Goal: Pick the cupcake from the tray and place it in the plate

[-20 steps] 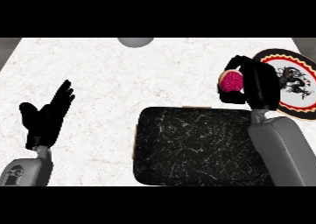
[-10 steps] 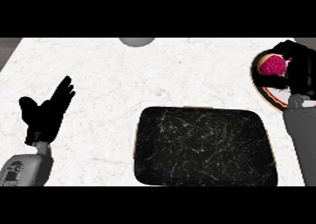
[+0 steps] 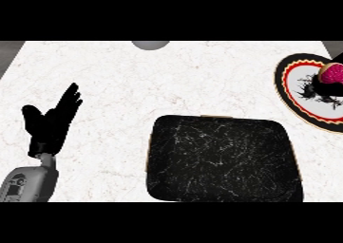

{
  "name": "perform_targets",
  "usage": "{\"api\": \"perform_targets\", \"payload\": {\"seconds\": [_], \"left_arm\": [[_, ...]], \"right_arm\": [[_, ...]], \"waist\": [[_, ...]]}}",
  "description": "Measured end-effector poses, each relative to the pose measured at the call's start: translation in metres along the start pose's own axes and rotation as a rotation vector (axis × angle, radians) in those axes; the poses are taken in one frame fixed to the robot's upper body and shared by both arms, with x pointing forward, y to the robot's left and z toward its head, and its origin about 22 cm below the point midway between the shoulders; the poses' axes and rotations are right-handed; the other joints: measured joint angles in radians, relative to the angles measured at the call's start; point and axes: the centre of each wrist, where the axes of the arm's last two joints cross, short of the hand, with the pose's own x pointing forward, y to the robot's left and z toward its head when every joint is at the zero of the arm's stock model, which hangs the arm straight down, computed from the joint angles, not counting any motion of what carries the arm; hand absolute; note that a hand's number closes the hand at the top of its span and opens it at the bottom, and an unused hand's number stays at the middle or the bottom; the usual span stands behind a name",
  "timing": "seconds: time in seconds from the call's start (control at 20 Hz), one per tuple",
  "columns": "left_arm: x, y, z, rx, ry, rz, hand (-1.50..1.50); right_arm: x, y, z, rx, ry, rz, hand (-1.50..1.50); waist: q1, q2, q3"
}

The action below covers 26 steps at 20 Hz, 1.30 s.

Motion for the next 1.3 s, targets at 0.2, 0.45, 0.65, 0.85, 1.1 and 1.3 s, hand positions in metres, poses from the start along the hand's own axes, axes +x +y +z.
{"api": "perform_targets", "payload": {"seconds": [0.2,0.45,0.65,0.85,1.1,1.3], "left_arm": [[0.003,-0.001,0.0,-0.009,-0.016,-0.003,0.0],[0.003,-0.004,-0.001,-0.019,-0.016,0.0,0.0],[0.004,-0.006,0.0,-0.025,-0.012,-0.004,0.0],[-0.003,0.0,0.003,-0.018,-0.009,-0.008,0.0],[-0.006,0.0,0.002,-0.006,-0.006,-0.005,0.0],[-0.008,0.004,0.005,0.002,0.005,-0.006,0.0]], "right_arm": [[-0.032,-0.004,-0.007,0.092,0.035,0.058,1.5],[-0.059,-0.007,-0.009,0.225,0.104,-0.027,-1.5],[-0.069,-0.01,-0.01,0.251,0.045,-0.071,-1.5],[-0.071,-0.015,-0.013,0.179,-0.065,-0.147,-1.5],[-0.056,-0.023,-0.025,0.113,-0.211,-0.375,-1.5],[-0.051,-0.031,-0.031,0.108,-0.172,-0.548,-1.5]], "waist": [[0.011,0.004,0.001],[0.02,0.008,0.002],[0.021,0.008,0.002],[0.014,0.006,0.002],[0.0,-0.001,0.001],[-0.009,-0.006,0.0]]}}
